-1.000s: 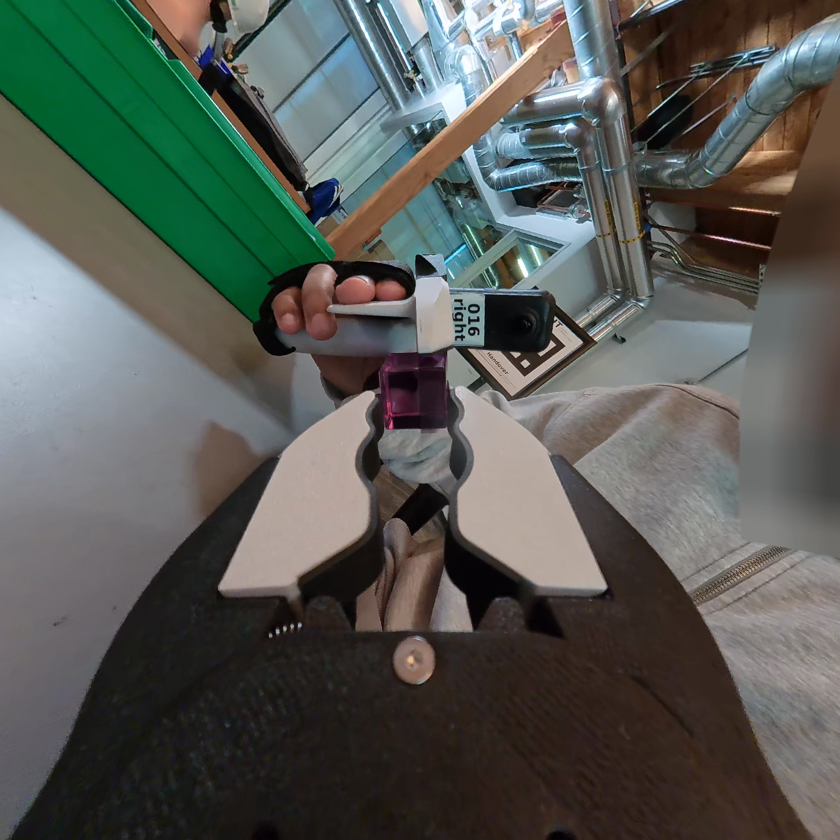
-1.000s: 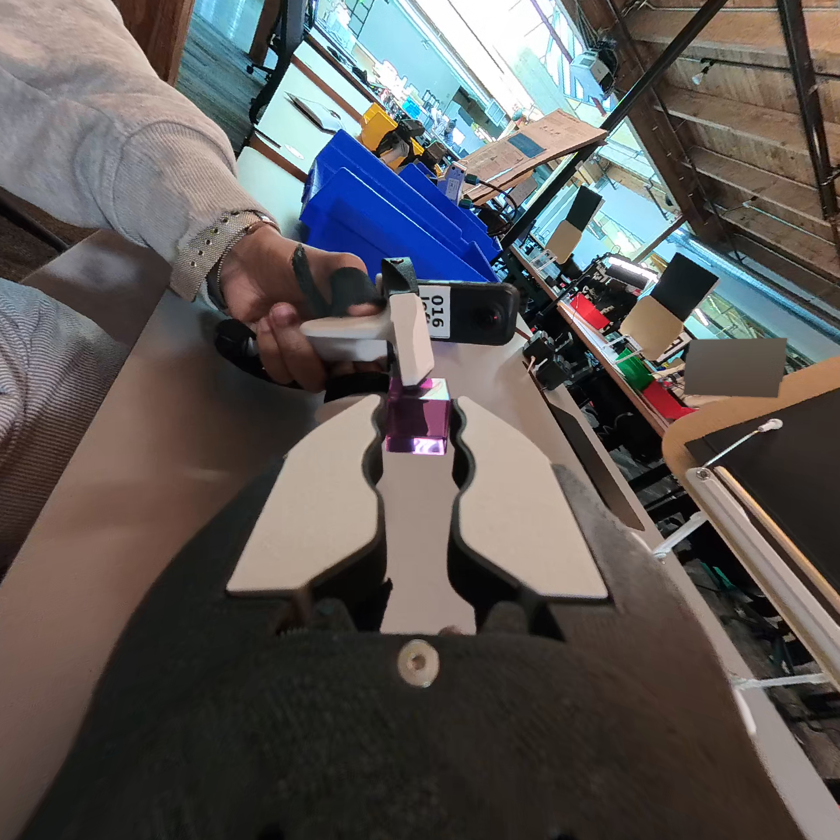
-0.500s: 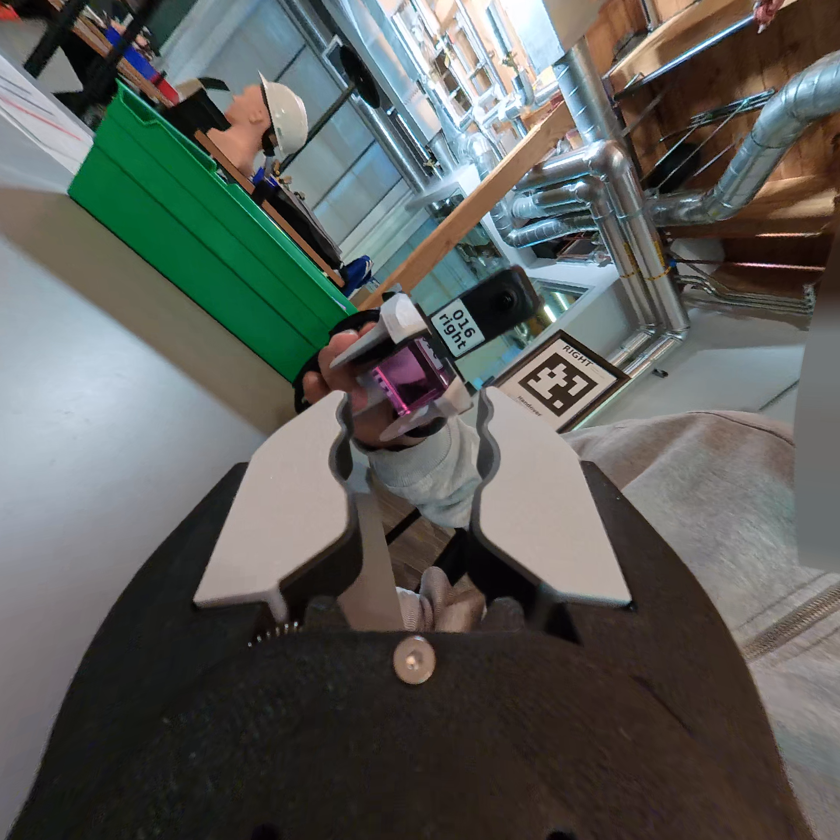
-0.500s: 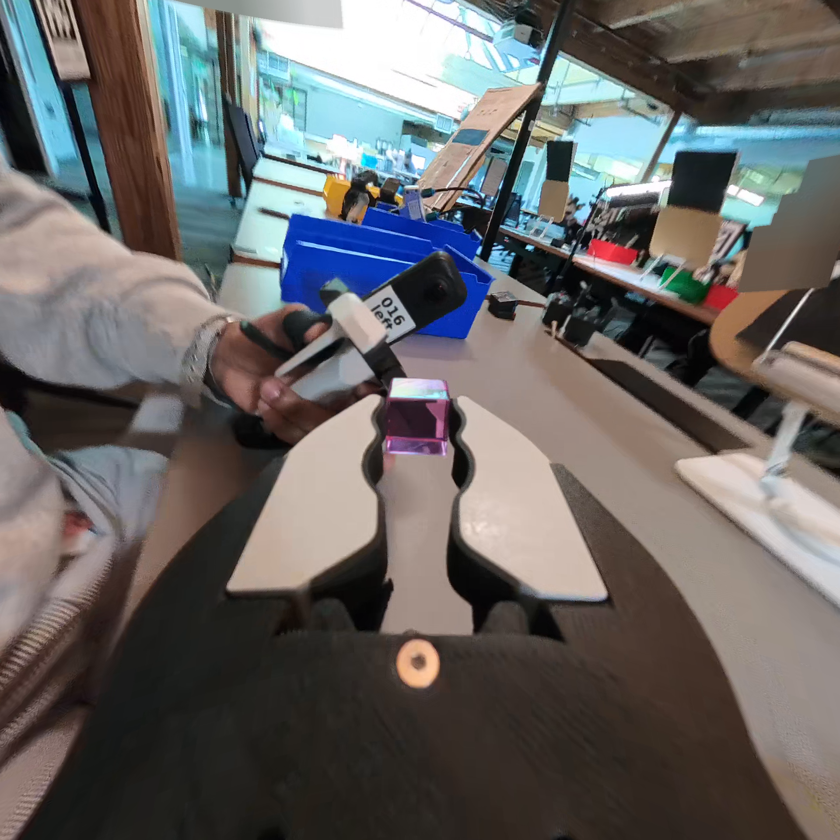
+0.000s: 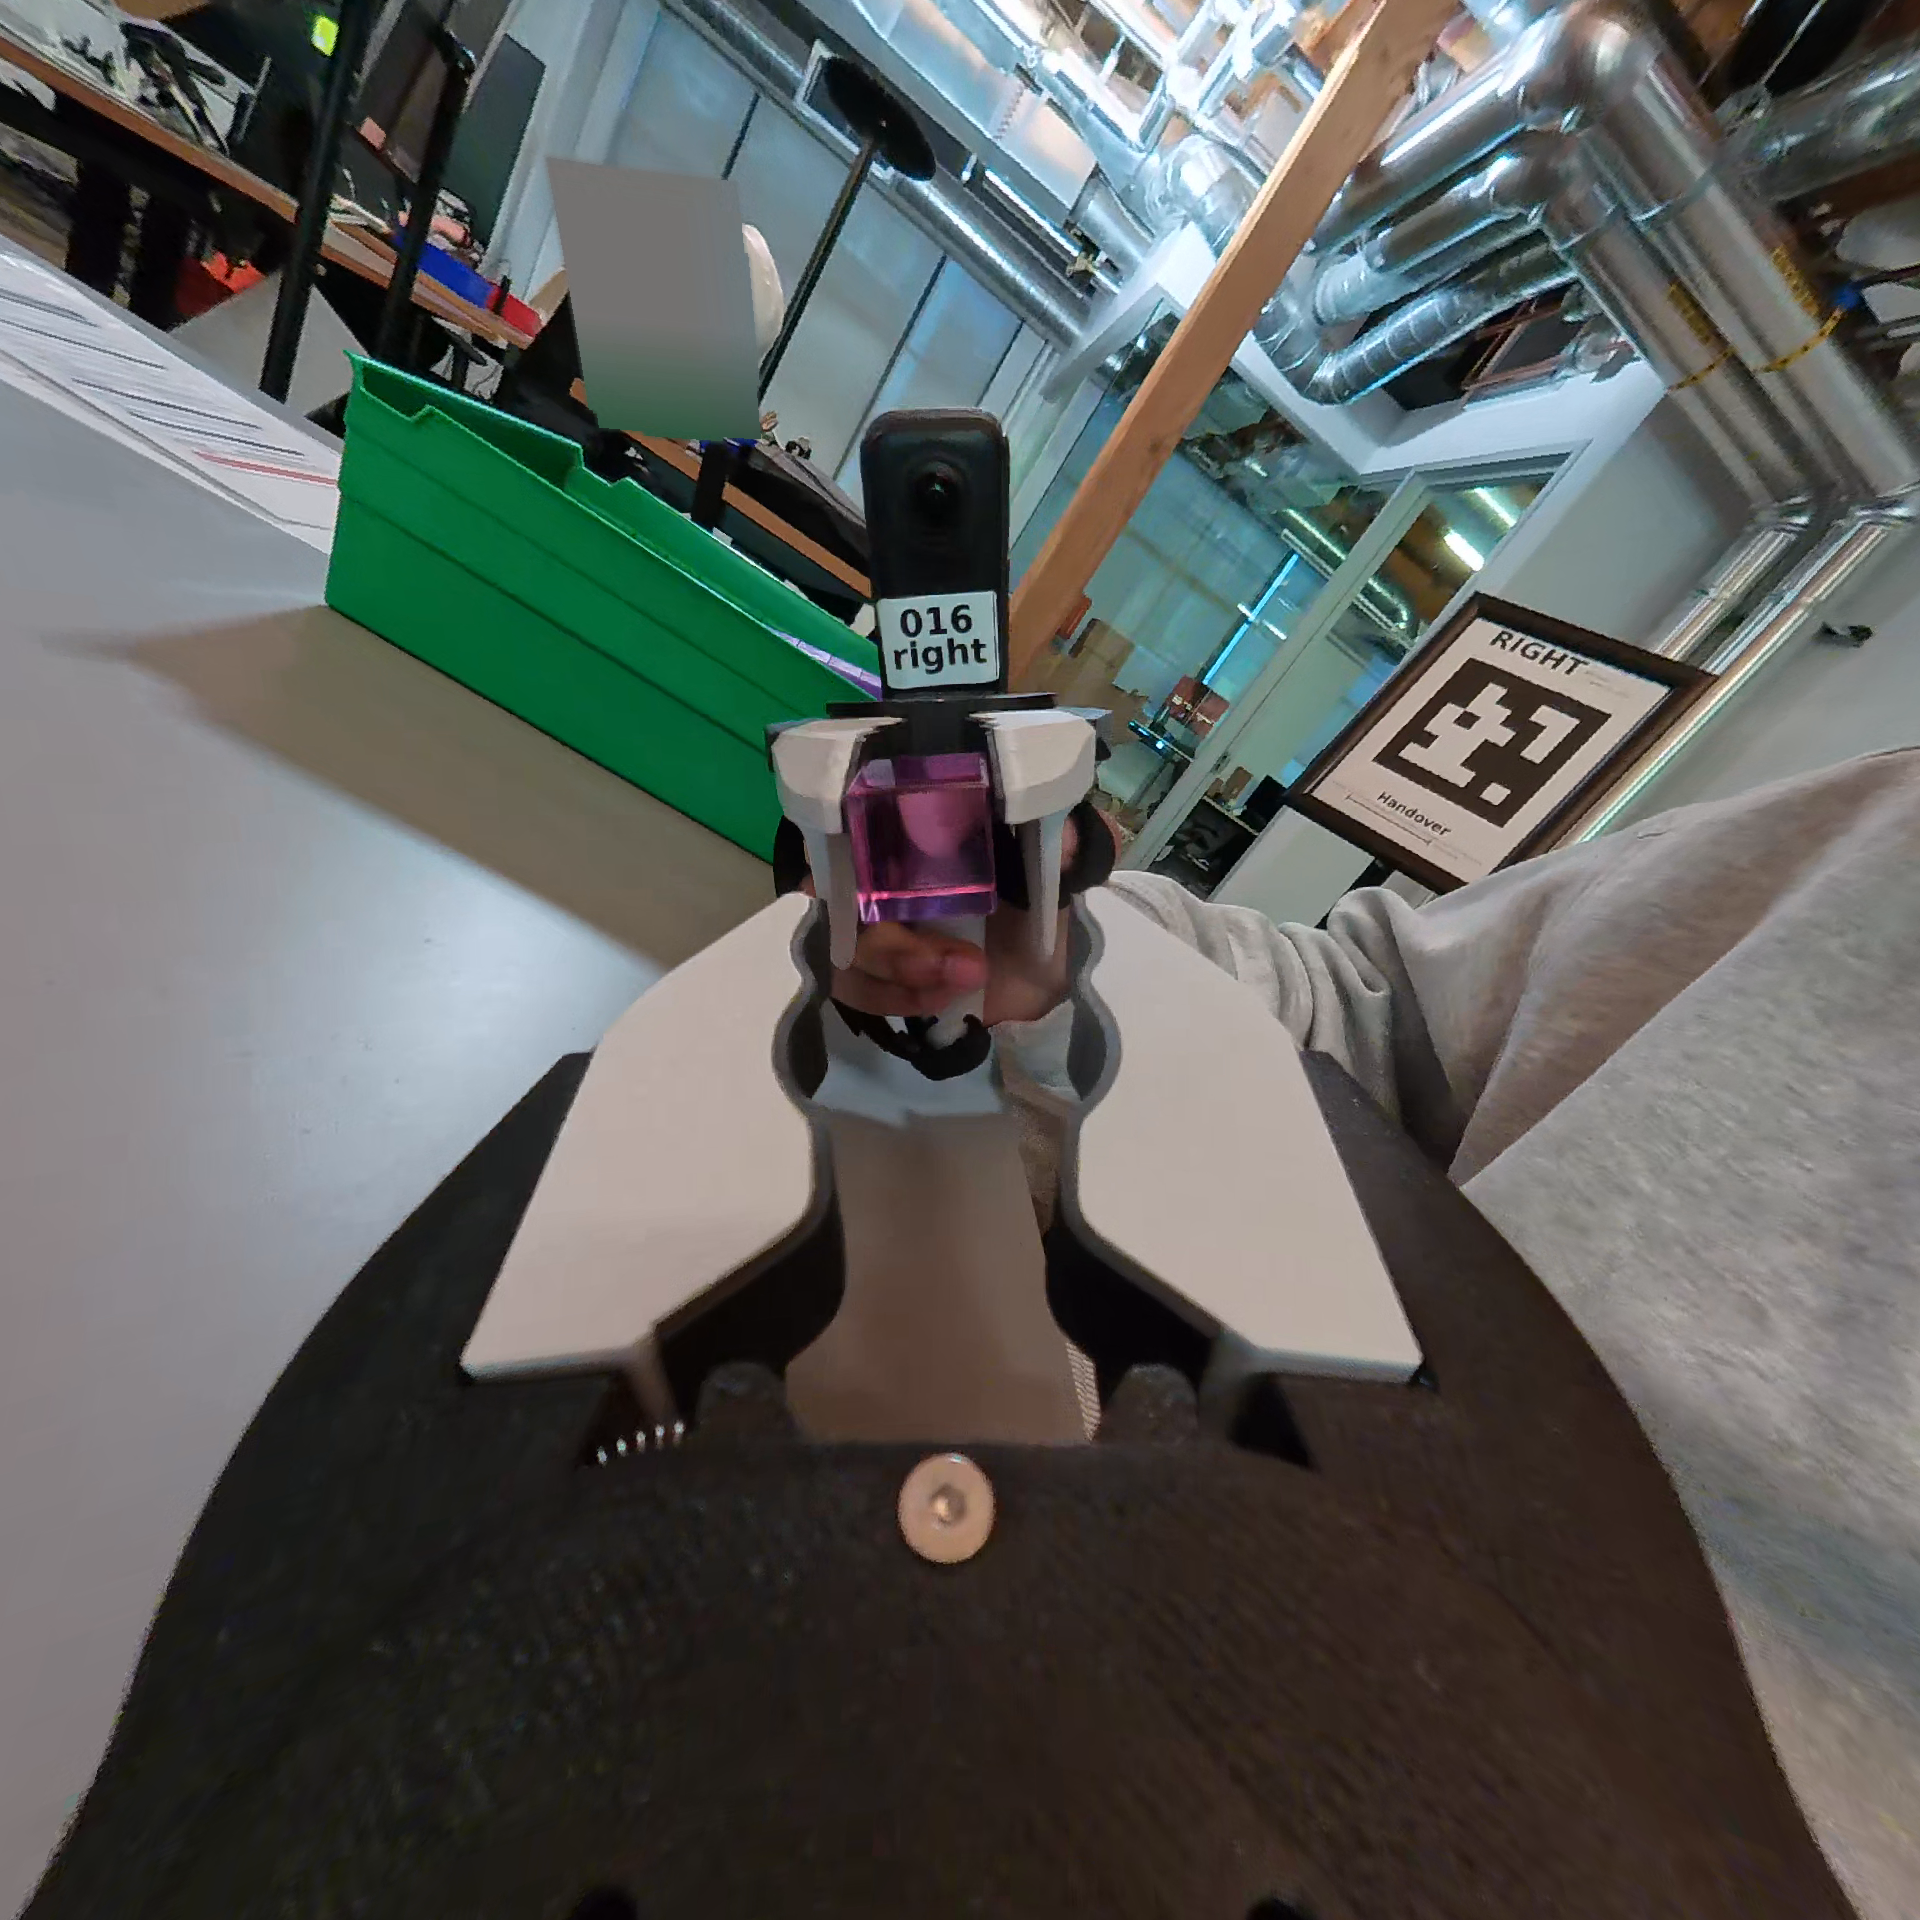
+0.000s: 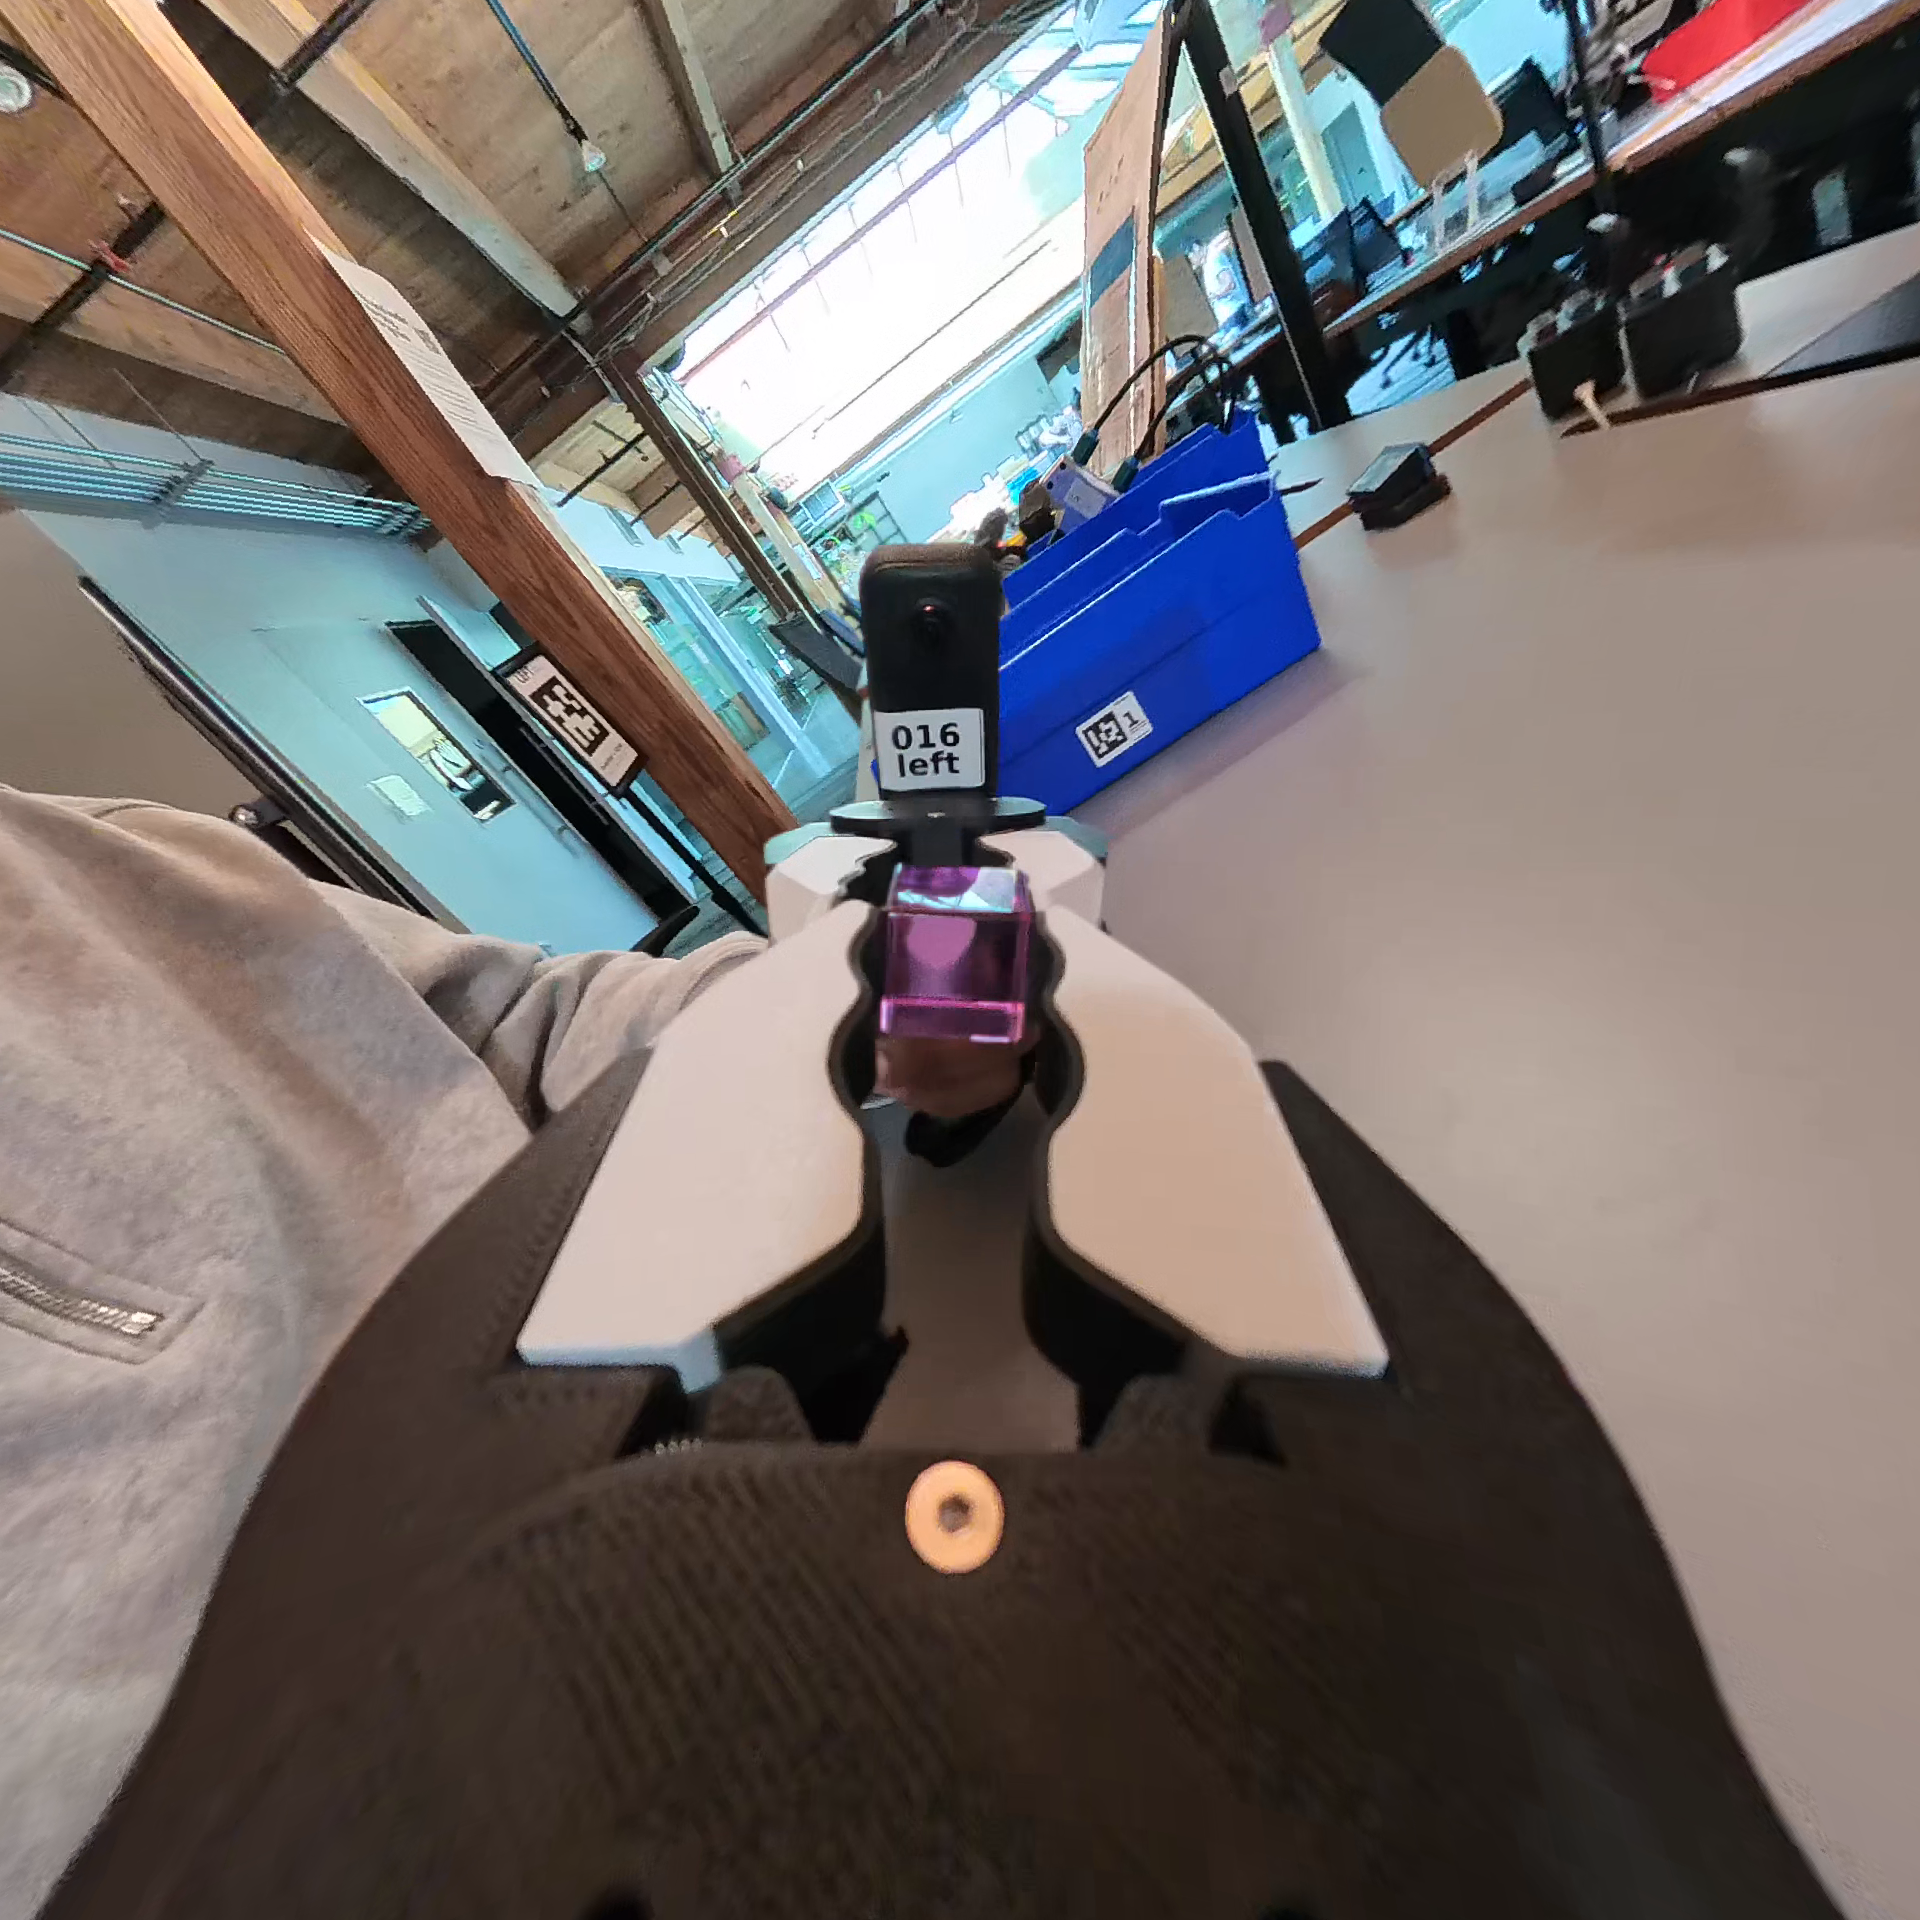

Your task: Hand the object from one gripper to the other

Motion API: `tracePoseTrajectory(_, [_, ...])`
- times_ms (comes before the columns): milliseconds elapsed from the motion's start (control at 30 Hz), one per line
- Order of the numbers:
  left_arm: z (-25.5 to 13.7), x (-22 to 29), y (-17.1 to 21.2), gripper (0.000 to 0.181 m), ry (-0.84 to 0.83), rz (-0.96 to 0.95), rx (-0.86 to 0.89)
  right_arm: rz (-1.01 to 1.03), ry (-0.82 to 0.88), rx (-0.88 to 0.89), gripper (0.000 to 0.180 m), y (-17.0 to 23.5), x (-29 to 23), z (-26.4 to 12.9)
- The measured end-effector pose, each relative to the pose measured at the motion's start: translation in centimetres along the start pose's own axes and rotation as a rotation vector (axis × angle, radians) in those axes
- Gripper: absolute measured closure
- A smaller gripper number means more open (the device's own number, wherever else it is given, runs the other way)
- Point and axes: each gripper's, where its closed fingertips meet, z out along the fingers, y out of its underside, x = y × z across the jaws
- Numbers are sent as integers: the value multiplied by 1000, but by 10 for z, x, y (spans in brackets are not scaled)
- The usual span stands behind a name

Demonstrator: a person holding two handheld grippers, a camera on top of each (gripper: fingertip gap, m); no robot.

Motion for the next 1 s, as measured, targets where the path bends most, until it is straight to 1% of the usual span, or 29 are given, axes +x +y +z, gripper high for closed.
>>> tracePoseTrajectory(100, [0, -1, 1, 137, -3, -5, -1, 28, -15, -2, 153, 2, -2, 3])
tracePoseTrajectory(367, [1, -1, 1, 141, 6, -27, 7, 11, -16, -16, 153, 7, -6, 10])
tracePoseTrajectory(400, [1, -1, 1, 143, 8, -30, 9, 6, -13, -16, 153, 7, -6, 10])
tracePoseTrajectory(467, [1, 1, 1, 153, 24, -35, 11, -3, -8, -19, 153, 8, -5, 11])
tracePoseTrajectory(667, [0, 3, 0, 153, 48, -74, 16, -79, -9, 2, 152, 6, -7, 11])
tracePoseTrajectory(700, [-1, 3, -1, 153, 54, -88, 20, -109, 0, 15, 148, 4, -7, 10])
tracePoseTrajectory(767, [-2, 1, -3, 153, 61, -125, 36, -188, 27, 50, 132, -4, -6, 6])
tracePoseTrajectory(833, [-5, -2, -5, 153, 62, -170, 50, -313, 43, 53, 124, -7, -8, 2])
tracePoseTrajectory(933, [-7, -5, -3, 153, 90, -271, 46, -638, 79, -25, 119, -1, -11, -1])
tracePoseTrajectory(1000, [-7, -5, -3, 153, 127, -340, 44, -876, 107, -75, 121, 5, -13, -1])
